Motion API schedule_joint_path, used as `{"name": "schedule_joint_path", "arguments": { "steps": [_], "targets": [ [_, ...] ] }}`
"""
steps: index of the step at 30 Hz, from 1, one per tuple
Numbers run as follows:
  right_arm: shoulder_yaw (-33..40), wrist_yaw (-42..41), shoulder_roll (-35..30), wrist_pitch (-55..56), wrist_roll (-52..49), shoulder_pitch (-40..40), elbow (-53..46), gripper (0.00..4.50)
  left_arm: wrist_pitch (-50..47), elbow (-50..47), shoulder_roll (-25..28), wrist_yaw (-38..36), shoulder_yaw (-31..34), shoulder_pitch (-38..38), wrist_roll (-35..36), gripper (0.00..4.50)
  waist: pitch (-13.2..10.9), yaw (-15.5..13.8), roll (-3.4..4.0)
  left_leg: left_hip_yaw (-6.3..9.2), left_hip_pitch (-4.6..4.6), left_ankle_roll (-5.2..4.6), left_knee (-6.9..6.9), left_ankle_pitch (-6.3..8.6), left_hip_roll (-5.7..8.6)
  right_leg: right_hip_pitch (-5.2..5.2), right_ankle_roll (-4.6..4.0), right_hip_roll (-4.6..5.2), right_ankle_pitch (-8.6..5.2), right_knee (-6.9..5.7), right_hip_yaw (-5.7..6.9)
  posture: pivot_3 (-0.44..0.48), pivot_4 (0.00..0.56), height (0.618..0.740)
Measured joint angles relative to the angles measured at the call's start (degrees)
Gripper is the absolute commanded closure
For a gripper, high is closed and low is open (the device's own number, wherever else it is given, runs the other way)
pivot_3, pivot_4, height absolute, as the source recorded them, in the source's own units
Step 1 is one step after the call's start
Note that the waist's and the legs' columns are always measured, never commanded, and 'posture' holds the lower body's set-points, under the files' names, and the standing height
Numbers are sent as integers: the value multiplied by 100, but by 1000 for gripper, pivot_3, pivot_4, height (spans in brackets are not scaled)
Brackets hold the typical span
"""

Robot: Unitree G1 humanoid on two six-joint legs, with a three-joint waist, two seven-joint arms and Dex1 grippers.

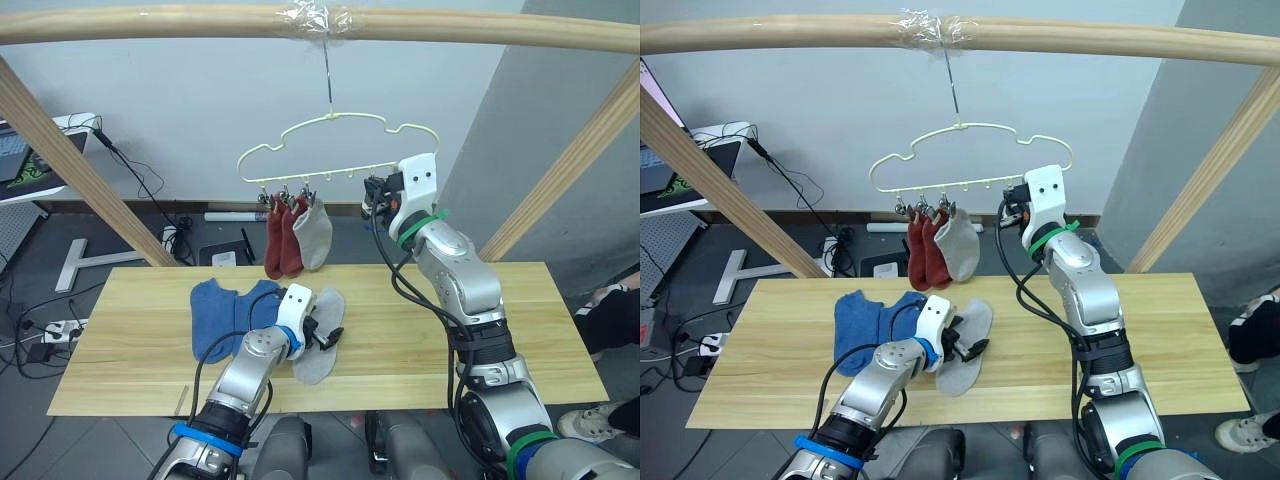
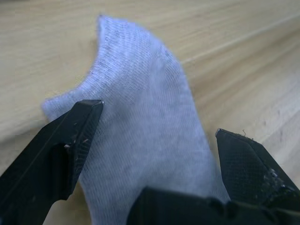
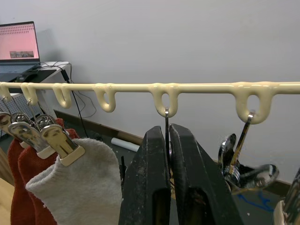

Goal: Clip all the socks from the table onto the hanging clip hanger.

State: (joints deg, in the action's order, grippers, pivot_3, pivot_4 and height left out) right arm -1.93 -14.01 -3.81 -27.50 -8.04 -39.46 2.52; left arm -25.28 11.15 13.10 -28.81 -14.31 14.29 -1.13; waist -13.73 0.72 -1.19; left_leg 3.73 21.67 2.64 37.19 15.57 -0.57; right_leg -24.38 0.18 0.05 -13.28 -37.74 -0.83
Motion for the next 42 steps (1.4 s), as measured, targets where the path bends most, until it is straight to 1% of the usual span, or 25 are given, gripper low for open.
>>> {"name": "schedule_joint_path", "arguments": {
  "steps": [2, 5, 6, 15, 18, 19, 23, 26, 29, 32, 35, 38, 42],
  "targets": [
    [1, 0, -4, -5, 0, 0, 0, 4500, -56, -9, -5, 0, 13, 1, 17, 45, 0, 8, 0, 0, -1, 0, 1, 0, 0, 1, 0, 0, 0, -1, 0, -7, 226, 740],
    [1, 0, -11, -13, 0, -2, 0, 4500, -61, 16, -2, -31, 76, 0, 54, 613, 0, 26, 0, 0, -3, 0, 0, 0, 0, 2, 2, 0, -1, -1, 0, -12, 231, 740],
    [1, 1, -11, -18, 0, -5, 0, 4500, -45, 38, 14, -55, 104, -1, 61, 936, 1, 34, 0, -1, -5, 0, 0, 0, 0, 2, 22, 0, -13, -1, 0, -12, 231, 740],
    [1, 18, -16, -45, 1, -30, 1, 4500, 198, 73, 217, -209, 72, -123, 52, 3633, 1, 63, 0, -1, -9, 0, 0, 0, 0, 6, 23, 2, -14, -2, -3, -8, 234, 740],
    [2, 19, -22, -45, 1, -32, 4, 4500, 283, 98, 233, -208, 66, -143, 13, 4425, 1, 64, 0, -1, -12, 0, 0, 0, 0, 9, 24, 2, -14, -2, -3, -8, 234, 740],
    [2, 19, -22, -45, 1, -36, 11, 4500, 330, 109, 228, -208, 59, -157, 11, 4492, 1, 64, 0, -2, -13, 0, 0, 0, 0, 9, 24, 2, -14, -2, -4, -8, 236, 740],
    [2, 18, -25, -45, 1, -40, 16, 4500, 523, 215, 198, -193, 57, -155, -15, 4492, 1, 64, 0, -2, -12, 0, 0, 0, 1, 10, 25, 2, -15, -1, -4, -8, 236, 740],
    [2, 15, -30, -46, 0, -41, 16, 4500, 868, 308, 188, -177, -4, -153, -107, 4492, 1, 63, 1, -1, -11, 0, 0, 0, 1, 9, 24, 3, -14, 0, -4, -8, 236, 740],
    [15, -1, -30, -90, -29, -55, 13, 4500, 1128, 293, 61, -227, 15, -204, -20, 4492, 0, 65, 1, 0, -4, 0, 0, 0, 0, 6, 23, 3, -13, 3, -2, -8, 236, 740],
    [282, -52, 5, -612, -466, -188, -64, 4500, 1135, -356, -76, -613, 337, -370, 707, 4492, 0, 71, 1, 8, 9, 0, 0, 0, -1, -1, -1, 5, 0, 4, 2, -8, 236, 740],
    [484, -114, -29, -1099, -824, -258, -179, 4500, 1148, -863, -68, -841, 550, -365, 1117, 4492, 0, 79, 1, 6, 8, 0, 0, 0, -1, 0, 0, 4, 0, 4, 1, -15, 234, 740],
    [1017, -189, -124, -2127, -1544, -537, -233, 4500, 968, -1362, -49, -1033, 791, -350, 1634, 4492, -1, 80, 1, 8, 11, 0, 2, 0, 1, 0, 0, 4, 0, 5, 2, -14, 231, 740],
    [1636, -64, -160, -3236, -2312, -788, -256, 4500, 678, -1651, -49, -1059, 960, -89, 1993, 4492, -1, 80, 1, 7, 11, -2, 1, 0, 2, 1, 0, 1, 0, 7, 3, -11, 228, 740]
  ]
}}
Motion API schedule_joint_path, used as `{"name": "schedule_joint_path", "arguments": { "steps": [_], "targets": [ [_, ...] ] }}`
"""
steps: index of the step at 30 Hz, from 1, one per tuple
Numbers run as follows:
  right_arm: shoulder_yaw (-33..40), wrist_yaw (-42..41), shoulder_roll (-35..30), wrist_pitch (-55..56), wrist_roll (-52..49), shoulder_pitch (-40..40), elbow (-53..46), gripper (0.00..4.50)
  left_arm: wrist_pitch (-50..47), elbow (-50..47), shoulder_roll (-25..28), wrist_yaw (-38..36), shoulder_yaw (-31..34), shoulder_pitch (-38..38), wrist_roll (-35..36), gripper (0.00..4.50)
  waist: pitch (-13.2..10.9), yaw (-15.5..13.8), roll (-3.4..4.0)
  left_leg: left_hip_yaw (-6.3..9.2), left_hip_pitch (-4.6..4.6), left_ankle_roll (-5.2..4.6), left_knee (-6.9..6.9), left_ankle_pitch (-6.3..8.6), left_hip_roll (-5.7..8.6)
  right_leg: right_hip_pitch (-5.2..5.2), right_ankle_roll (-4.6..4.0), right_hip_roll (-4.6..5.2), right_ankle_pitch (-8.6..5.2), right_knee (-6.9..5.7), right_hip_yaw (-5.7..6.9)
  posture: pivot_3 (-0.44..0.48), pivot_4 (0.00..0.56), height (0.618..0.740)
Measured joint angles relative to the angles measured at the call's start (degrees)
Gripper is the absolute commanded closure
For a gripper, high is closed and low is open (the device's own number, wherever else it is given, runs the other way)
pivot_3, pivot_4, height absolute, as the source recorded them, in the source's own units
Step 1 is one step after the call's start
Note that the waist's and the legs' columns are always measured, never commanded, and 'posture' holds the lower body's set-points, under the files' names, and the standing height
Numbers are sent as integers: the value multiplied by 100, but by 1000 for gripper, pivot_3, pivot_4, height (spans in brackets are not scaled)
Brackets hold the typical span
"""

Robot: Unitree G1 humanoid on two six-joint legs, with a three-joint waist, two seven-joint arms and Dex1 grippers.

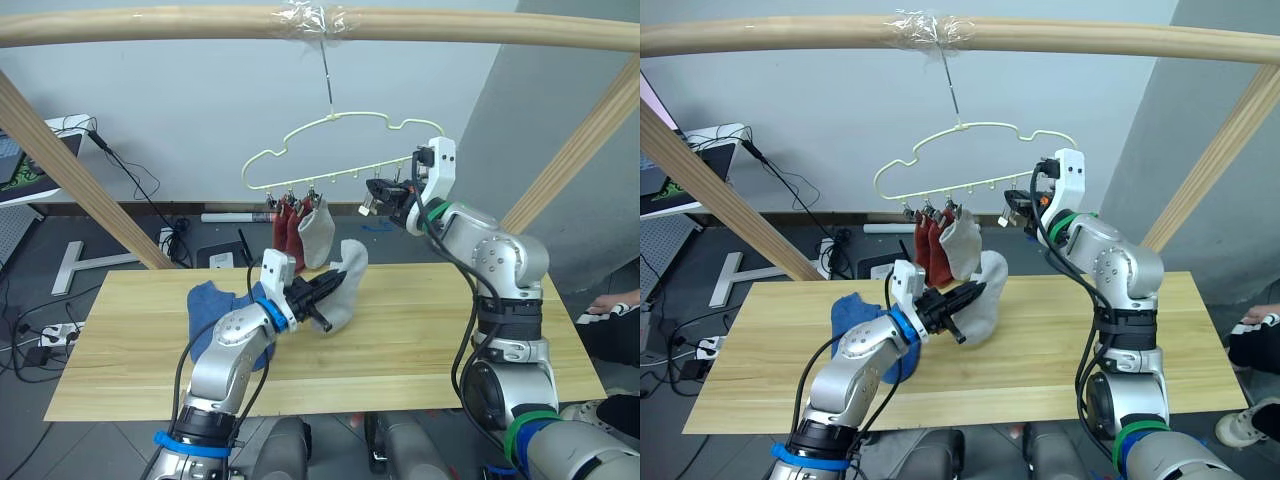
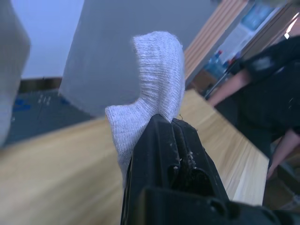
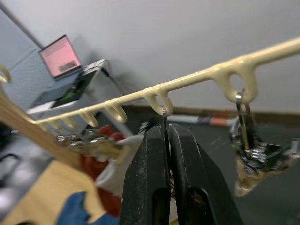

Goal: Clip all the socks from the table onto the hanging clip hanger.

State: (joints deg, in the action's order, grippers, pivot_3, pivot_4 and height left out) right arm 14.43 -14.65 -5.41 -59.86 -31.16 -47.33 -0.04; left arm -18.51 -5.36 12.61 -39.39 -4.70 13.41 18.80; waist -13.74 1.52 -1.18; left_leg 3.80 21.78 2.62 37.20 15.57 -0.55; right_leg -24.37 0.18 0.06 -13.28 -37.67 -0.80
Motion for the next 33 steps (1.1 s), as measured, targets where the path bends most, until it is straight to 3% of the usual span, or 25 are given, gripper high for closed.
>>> {"name": "schedule_joint_path", "arguments": {
  "steps": [11, 30, 33],
  "targets": [
    [899, 715, 197, -1359, -1079, -297, -17, 4500, -992, -215, -153, 140, 92, 240, 848, 4492, 0, 8, 0, 0, 4, -2, -2, 1, 1, -1, 20, -4, -12, 5, 1, -13, 224, 740],
    [1019, 1109, 180, -1709, -1567, -269, -153, 4500, -1115, -305, -95, 164, 291, 461, 1042, 4492, 0, 12, 0, -2, 6, -3, -6, 1, 0, -1, 24, -8, -14, 12, -1, -15, 220, 740],
    [1014, 1104, 134, -1760, -1670, -222, -201, 3683, -1125, -305, -103, 171, 292, 511, 1042, 4500, 0, 12, 0, -1, 9, -3, -6, 2, 0, -1, 24, -12, -14, 16, 0, -14, 226, 740]
  ]
}}
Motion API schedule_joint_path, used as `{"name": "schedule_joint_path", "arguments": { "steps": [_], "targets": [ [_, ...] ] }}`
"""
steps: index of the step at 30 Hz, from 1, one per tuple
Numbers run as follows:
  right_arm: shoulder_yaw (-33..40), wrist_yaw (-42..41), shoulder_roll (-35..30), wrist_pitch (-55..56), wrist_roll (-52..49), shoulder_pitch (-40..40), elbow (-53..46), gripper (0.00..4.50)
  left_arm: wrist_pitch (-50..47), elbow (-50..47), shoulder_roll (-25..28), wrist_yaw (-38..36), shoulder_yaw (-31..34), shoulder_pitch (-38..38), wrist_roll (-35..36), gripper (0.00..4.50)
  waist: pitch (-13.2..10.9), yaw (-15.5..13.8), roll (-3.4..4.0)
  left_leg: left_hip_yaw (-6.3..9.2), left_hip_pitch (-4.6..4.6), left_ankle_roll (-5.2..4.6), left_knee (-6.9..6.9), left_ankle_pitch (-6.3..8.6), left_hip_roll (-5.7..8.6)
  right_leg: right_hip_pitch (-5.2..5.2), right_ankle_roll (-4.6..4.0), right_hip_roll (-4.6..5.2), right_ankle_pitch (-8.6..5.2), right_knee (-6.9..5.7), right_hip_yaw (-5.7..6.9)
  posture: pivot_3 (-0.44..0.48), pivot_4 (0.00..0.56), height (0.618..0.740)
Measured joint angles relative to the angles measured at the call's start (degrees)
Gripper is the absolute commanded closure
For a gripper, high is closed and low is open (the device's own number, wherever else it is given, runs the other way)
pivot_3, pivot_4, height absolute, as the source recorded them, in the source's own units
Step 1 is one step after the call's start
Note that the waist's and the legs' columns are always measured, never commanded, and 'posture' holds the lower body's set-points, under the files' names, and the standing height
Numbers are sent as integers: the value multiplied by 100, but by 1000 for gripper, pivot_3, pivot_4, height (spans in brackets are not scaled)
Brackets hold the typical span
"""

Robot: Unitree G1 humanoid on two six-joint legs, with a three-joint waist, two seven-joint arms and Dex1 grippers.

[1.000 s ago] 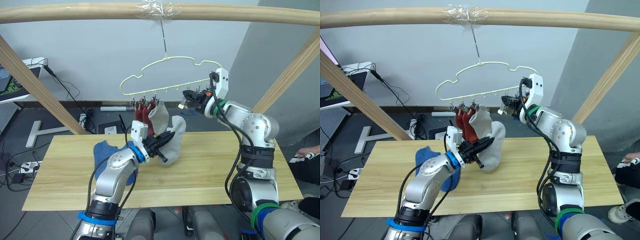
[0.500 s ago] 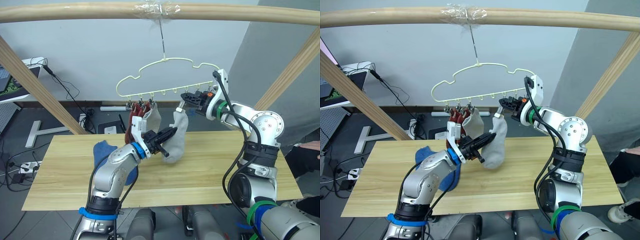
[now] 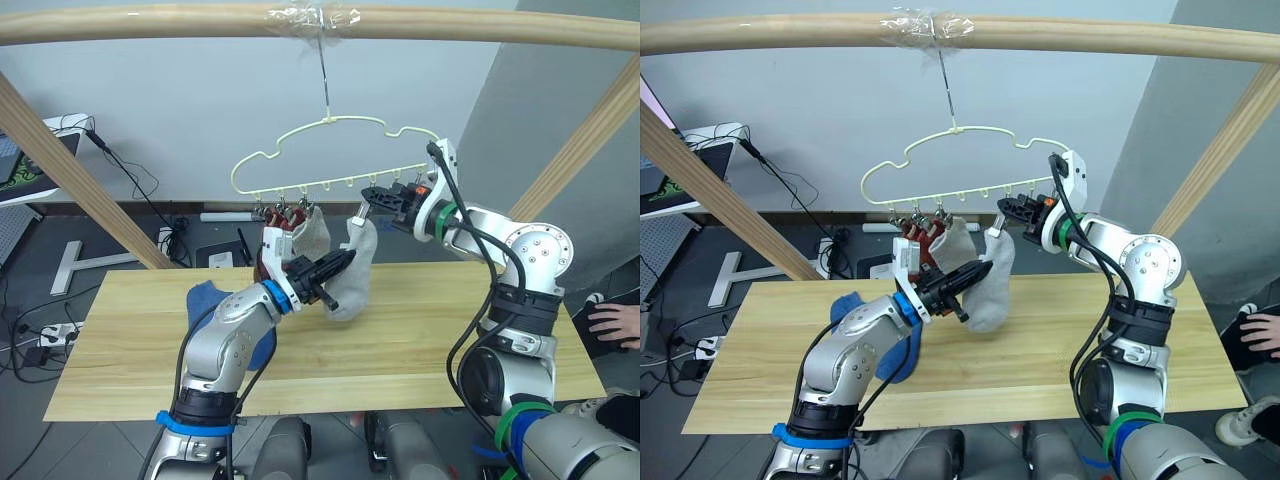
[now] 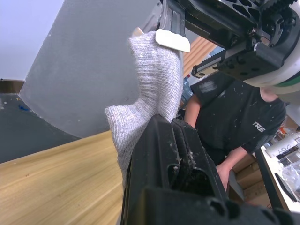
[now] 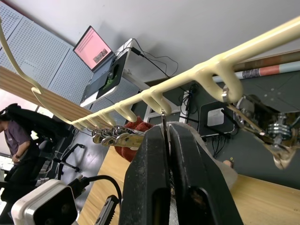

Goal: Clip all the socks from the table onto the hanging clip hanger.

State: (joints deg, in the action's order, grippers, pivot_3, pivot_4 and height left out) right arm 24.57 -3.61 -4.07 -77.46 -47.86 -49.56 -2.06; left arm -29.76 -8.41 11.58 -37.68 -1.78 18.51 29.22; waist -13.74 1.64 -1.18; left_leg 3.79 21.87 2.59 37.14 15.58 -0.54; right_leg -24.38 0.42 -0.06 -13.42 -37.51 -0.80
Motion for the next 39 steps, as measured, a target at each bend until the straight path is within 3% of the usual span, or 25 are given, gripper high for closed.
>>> {"name": "schedule_joint_path", "arguments": {
  "steps": [10, 15, 16, 19, 30, 33, 36, 38, 39],
  "targets": [
    [10, -31, -195, -74, -94, 133, 7, 13, -15, -27, -49, 87, 0, 34, 24, 4500, -1, 21, 2, -4, 6, -3, -10, 2, -6, -3, -3, 0, 2, 23, -3, -16, 229, 740],
    [-129, -296, -586, -27, -171, 194, -134, 13, -11, -24, -43, 94, 2, 64, 17, 4500, -4, 9, 5, -4, 15, -7, -9, 4, -3, -3, -14, -1, 9, 35, 0, -21, 237, 740],
    [-262, -445, -797, 57, -164, 259, -304, 0, -7, -10, -37, 94, 0, 89, 13, 4280, -6, 3, 6, -5, 18, -9, -9, 5, -1, -3, -13, -4, 9, 40, 0, -21, 237, 740],
    [-671, -820, -1340, 406, -36, 618, -944, 0, 25, 105, -20, 96, 12, 199, -13, 3546, -6, 15, 5, -14, 20, -15, -9, 9, -1, -3, 3, -8, -1, 46, -4, -25, 240, 740],
    [-2253, -1082, -1797, 2606, 1647, 2210, -2252, 0, -23, 192, 429, -70, 154, 199, 2, 89, -10, 46, 7, -27, 9, -14, -8, 8, -14, -5, 11, -18, -5, 42, -12, -31, 246, 740],
    [-2478, -1009, -1659, 3212, 2104, 2359, -2282, 0, -17, 105, 686, -180, 149, 129, -23, 39, -13, 48, 3, -35, 8, -13, -7, 8, -16, -5, 11, -28, -5, 45, -20, -26, 247, 740],
    [-2639, -821, -1385, 3647, 2493, 2511, -2238, 588, -2, -118, 948, -308, 156, 86, -37, 0, -17, 39, 5, -35, 8, -12, -8, 8, -18, -6, 12, -28, -6, 45, -21, -22, 249, 740],
    [-2779, -710, -1301, 3924, 2819, 2510, -2215, 1253, -2, -285, 1070, -331, 167, 55, -33, 0, -17, 37, 5, -35, 8, -12, -8, 8, -18, -6, 12, -26, -6, 46, -22, -19, 248, 740],
    [-2829, -667, -1262, 4014, 2928, 2510, -2201, 1253, -1, -347, 1116, -336, 198, 51, -30, 0, -17, 36, 5, -35, 8, -12, -8, 8, -18, -6, 11, -25, -6, 46, -22, -19, 248, 740]
  ]
}}
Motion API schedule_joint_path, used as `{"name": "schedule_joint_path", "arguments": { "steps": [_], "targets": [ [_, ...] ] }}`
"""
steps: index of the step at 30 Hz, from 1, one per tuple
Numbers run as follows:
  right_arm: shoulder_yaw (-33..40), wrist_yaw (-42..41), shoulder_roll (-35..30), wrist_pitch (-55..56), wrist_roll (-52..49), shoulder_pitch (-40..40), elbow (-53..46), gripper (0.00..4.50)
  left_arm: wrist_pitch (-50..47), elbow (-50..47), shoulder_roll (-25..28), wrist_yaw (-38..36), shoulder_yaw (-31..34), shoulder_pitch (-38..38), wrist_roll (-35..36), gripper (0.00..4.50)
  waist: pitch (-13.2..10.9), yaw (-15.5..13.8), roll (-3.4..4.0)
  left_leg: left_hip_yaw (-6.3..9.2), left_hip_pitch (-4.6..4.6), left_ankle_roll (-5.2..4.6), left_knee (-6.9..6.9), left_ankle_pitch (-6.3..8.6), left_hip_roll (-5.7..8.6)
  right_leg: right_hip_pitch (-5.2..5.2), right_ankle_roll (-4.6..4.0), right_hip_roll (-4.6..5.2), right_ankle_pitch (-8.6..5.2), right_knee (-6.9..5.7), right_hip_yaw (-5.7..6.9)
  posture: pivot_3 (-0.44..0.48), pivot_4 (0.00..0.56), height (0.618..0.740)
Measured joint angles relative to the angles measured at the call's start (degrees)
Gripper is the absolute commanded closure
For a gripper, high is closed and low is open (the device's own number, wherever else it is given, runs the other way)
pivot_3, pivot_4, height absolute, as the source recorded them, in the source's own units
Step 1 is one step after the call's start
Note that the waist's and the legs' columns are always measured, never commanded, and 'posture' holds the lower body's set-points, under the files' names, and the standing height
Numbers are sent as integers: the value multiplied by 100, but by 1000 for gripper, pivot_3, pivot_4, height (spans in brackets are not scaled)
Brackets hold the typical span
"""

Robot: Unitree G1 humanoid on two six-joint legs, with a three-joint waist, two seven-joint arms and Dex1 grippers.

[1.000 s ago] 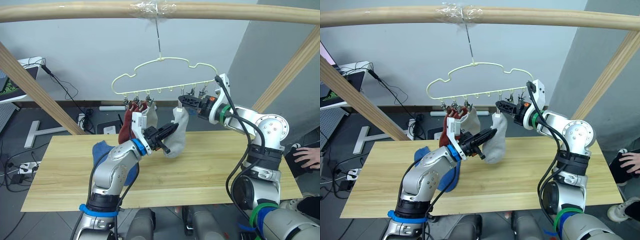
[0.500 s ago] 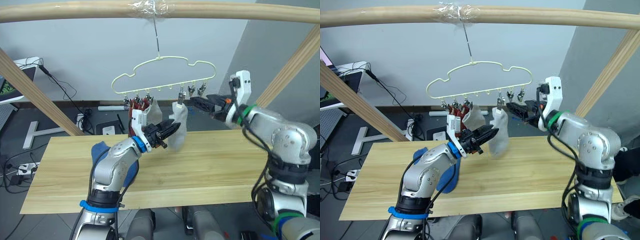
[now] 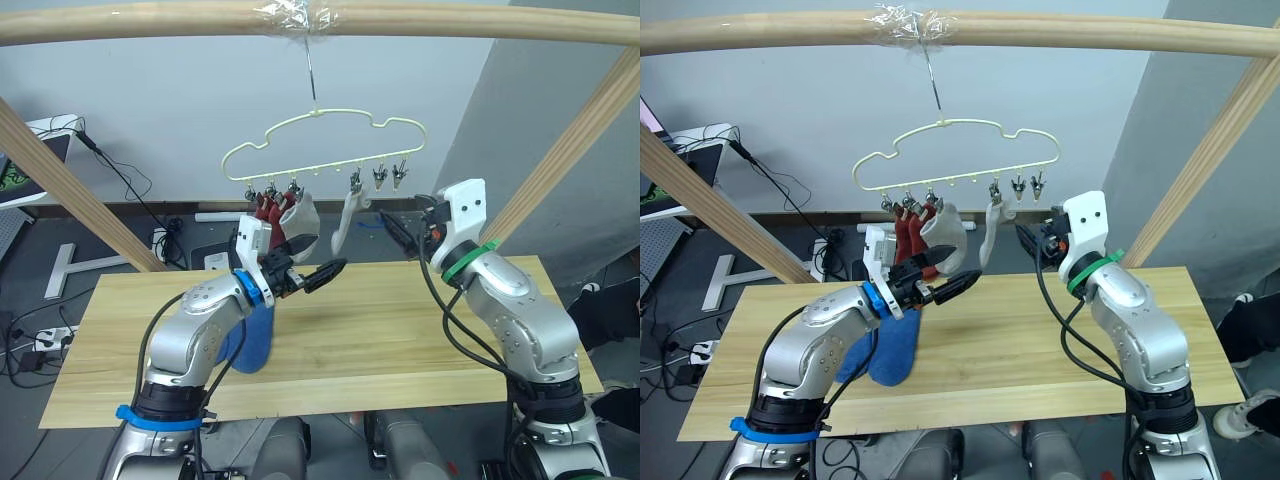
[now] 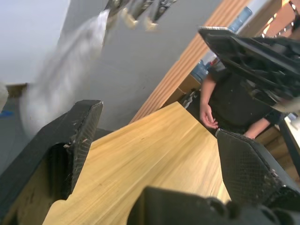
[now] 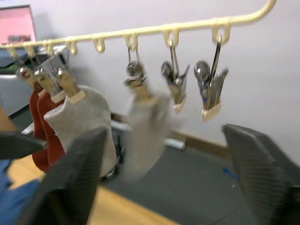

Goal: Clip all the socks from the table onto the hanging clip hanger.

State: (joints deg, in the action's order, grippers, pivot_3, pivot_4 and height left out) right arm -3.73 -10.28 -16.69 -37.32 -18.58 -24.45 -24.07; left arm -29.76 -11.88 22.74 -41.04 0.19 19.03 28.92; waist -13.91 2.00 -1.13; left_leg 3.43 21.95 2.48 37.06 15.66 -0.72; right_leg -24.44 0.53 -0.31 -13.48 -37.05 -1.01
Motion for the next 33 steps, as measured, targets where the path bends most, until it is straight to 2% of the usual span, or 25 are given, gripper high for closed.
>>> {"name": "schedule_joint_path", "arguments": {
  "steps": [3, 5, 7, 23, 26, 27, 33],
  "targets": [
    [-47, 89, 216, 164, 202, 8, 72, 1253, 36, -165, 95, 24, 99, -20, 0, 0, 0, -5, 0, 2, 0, 0, 0, 0, -2, 0, 0, 19, 0, -1, 2, -13, 248, 740],
    [-85, 139, 356, 227, 283, 27, 106, 1553, 72, -210, 155, 33, 183, -48, -4, 0, 0, -5, 1, 4, -2, 0, -1, 0, -3, 0, -1, 21, 0, -2, 4, -7, 248, 740],
    [-98, 165, 437, 298, 381, 36, 158, 2057, 157, -236, 213, 35, 197, -94, -17, 0, -1, -10, 1, 4, -2, 0, -1, 0, -1, 0, -1, 23, 0, -2, 4, 10, 246, 740],
    [-202, 312, 1065, 1109, 1132, -445, 1500, 2057, 199, -464, 214, 283, 231, -139, -11, 0, -1, -18, 1, 3, -2, 0, -2, 0, 1, 0, -6, 27, 4, -4, 4, 38, 238, 740],
    [-201, 319, 1189, 1324, 1247, -614, 1826, 2642, 199, -554, 229, 285, 238, -140, -7, 0, -1, -26, 1, 5, -1, 0, -2, 0, 1, 0, -12, 27, 7, -5, 6, 47, 235, 740],
    [-200, 318, 1212, 1367, 1280, -630, 1877, 3012, 199, -595, 231, 285, 242, -140, -4, 0, -1, -32, 1, 5, -2, 0, -2, 0, 1, 0, -15, 27, 9, -5, 6, 47, 235, 740],
    [-172, 330, 1246, 1524, 1337, -653, 2134, 3012, 196, -617, 280, 285, 285, -140, 16, 0, -1, -37, 1, 4, -1, 0, -2, 0, 3, 0, -27, 31, 16, -6, 6, 52, 231, 740]
  ]
}}
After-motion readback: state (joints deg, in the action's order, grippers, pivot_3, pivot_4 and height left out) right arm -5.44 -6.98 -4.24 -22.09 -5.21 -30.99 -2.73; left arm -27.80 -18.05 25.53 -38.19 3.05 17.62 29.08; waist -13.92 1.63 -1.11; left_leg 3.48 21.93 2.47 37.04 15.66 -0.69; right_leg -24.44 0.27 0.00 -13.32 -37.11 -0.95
